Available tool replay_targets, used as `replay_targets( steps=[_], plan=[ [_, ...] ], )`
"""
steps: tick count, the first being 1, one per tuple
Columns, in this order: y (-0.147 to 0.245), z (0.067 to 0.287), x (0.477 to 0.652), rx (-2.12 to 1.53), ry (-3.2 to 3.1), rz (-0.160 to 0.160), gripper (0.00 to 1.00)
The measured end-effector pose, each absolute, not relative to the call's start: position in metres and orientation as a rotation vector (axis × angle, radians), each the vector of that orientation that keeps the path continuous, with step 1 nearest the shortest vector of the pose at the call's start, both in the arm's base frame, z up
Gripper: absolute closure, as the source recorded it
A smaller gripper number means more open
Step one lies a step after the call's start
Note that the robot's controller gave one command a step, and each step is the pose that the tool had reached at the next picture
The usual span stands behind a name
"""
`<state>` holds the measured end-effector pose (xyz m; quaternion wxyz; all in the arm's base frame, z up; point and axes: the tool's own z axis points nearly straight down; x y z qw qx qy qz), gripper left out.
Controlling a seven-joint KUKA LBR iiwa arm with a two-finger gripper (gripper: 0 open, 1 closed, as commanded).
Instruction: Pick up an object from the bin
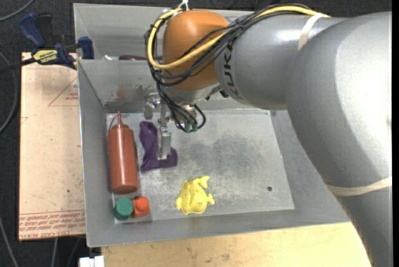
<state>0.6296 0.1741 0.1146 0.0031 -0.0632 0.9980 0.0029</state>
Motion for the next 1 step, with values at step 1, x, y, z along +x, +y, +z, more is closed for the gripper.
replay_targets(
  steps=[1],
  plan=[
    [0.1423,0.0726,0.5855,0.567,3.081,0.01,1.0]
  ],
)
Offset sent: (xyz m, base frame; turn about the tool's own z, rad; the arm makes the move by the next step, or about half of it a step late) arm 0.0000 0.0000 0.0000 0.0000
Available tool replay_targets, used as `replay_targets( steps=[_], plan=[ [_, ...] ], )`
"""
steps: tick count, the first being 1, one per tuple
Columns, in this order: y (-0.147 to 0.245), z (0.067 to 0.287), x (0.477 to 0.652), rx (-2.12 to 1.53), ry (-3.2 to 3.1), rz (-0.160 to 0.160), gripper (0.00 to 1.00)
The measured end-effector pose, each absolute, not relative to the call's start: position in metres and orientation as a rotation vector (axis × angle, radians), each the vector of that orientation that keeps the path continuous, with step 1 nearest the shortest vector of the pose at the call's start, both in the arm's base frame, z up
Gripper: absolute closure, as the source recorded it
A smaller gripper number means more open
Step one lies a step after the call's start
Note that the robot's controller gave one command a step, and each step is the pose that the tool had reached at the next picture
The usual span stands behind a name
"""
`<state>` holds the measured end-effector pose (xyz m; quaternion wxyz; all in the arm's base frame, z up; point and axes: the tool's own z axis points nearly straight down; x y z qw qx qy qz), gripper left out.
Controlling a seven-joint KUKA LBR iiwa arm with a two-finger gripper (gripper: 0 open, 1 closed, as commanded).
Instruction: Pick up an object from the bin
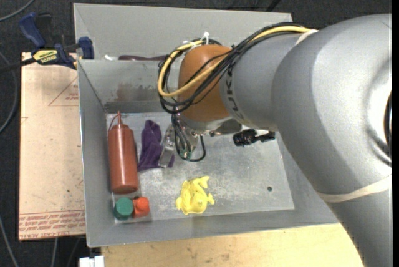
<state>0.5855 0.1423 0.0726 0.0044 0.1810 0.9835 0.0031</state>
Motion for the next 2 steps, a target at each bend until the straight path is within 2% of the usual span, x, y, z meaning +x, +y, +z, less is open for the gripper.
replay_targets(
  steps=[1,2],
  plan=[
    [0.142,0.073,0.586,0.566,3.081,0.01,1.0],
    [0.139,0.099,0.579,0.552,3.096,0.002,1.0]
  ],
)
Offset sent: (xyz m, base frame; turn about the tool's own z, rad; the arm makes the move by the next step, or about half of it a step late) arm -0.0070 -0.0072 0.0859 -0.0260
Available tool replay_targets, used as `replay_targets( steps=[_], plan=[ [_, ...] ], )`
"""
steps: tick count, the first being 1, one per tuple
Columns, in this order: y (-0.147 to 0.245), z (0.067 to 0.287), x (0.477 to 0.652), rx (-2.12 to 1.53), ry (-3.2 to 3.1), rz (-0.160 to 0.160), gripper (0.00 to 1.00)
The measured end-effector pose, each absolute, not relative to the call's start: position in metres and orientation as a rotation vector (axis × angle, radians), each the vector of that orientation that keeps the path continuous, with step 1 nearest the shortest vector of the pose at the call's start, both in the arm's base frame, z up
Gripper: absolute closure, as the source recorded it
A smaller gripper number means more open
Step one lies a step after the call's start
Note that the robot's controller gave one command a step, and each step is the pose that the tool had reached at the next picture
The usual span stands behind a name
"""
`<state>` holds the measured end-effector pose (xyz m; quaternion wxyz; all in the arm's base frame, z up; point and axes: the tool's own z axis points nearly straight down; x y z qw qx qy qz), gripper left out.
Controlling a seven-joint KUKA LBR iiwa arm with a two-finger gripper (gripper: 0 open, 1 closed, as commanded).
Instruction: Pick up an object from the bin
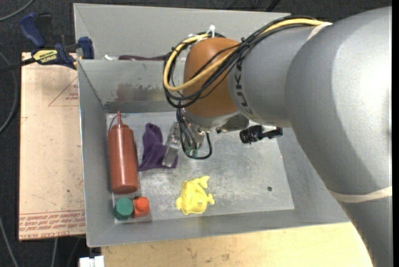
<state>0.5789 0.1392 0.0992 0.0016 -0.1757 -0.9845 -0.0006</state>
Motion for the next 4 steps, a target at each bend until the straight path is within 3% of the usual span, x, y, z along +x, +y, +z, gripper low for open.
replay_targets(
  steps=[1,2,3,4],
  plan=[
    [0.139,0.146,0.582,-0.554,-3.1,-0.009,1.0],
    [0.138,0.162,0.572,-0.486,-3.105,-0.005,1.0],
    [0.15,0.194,0.583,-0.549,-3.102,-0.011,1.0],
    [0.15,0.194,0.583,-0.549,-3.102,-0.011,1.0]
  ],
)
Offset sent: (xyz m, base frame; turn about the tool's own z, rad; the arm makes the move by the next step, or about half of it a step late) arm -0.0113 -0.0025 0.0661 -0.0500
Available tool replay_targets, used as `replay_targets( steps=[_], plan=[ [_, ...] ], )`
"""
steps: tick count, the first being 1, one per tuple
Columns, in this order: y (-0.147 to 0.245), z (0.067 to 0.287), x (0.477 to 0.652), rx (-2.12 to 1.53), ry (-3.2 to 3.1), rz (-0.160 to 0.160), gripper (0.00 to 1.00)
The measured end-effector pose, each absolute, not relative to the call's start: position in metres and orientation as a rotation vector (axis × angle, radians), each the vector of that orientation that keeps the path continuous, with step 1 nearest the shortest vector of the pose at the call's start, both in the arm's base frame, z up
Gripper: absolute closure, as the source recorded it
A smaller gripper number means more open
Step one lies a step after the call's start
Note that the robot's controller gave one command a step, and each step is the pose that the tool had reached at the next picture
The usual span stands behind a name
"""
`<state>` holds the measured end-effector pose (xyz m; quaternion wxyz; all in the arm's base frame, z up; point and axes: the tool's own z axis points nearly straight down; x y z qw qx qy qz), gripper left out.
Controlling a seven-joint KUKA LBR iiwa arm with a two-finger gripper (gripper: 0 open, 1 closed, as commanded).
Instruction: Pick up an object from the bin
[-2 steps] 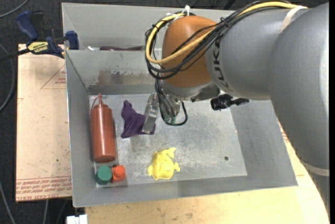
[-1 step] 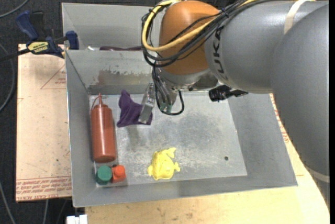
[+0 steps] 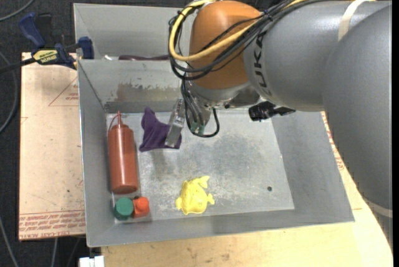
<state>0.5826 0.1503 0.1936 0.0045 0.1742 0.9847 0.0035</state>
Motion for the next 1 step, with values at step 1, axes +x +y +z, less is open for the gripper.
replay_targets(
  steps=[1],
  plan=[
    [0.1528,0.2156,0.5749,0.555,3.085,0.01,1.0]
  ],
)
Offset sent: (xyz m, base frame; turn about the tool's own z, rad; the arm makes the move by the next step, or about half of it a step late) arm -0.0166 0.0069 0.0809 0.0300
